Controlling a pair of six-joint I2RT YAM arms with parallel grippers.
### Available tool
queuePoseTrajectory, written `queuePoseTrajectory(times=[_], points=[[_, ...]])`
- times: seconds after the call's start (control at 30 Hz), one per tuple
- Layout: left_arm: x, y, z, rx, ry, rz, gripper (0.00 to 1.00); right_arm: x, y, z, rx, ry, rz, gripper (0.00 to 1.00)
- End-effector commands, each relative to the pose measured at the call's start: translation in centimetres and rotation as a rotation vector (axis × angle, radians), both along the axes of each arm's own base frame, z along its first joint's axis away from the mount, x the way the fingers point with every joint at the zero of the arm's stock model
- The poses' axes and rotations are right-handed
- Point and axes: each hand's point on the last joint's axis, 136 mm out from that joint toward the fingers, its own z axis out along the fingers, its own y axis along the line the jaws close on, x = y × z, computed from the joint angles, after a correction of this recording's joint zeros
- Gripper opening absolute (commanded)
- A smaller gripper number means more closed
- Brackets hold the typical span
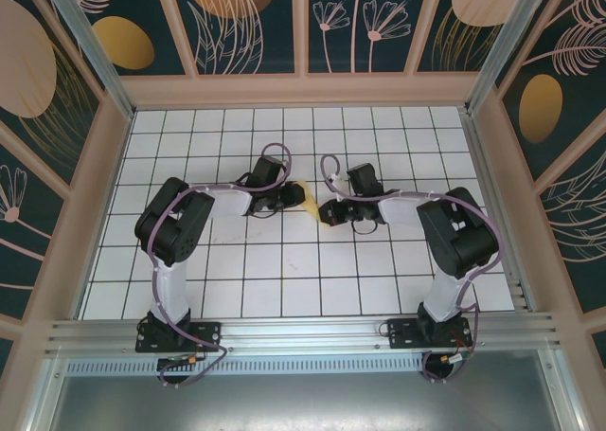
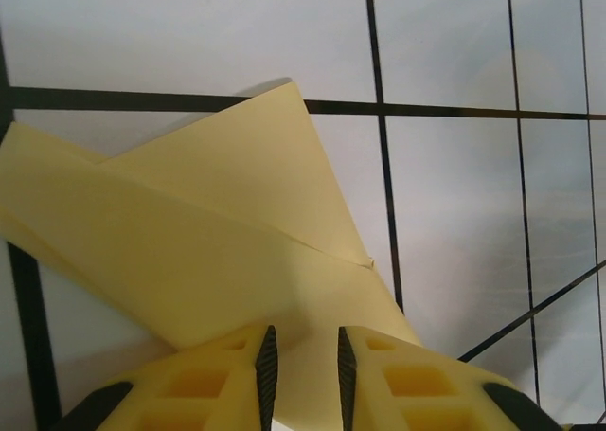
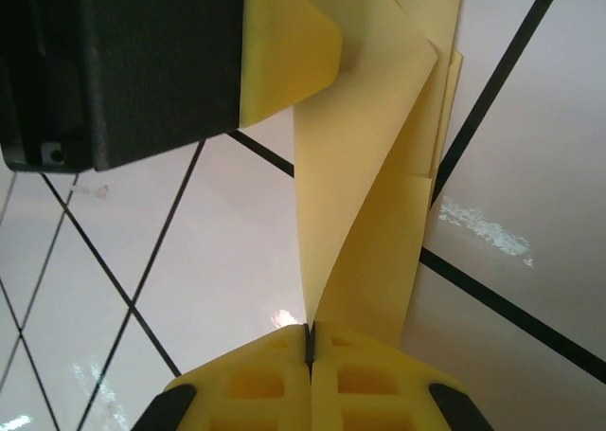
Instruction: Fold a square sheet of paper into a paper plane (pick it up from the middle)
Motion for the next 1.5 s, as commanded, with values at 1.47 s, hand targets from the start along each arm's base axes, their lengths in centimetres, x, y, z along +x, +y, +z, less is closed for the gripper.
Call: queuePoseTrajectory(times=[1.47], points=[[-2.9,-1.8,1.6,-0.18,-0.065,-0.092,0.22,0.0,-0.6,-4.3,0.134,0.438,-0.231,0.0]])
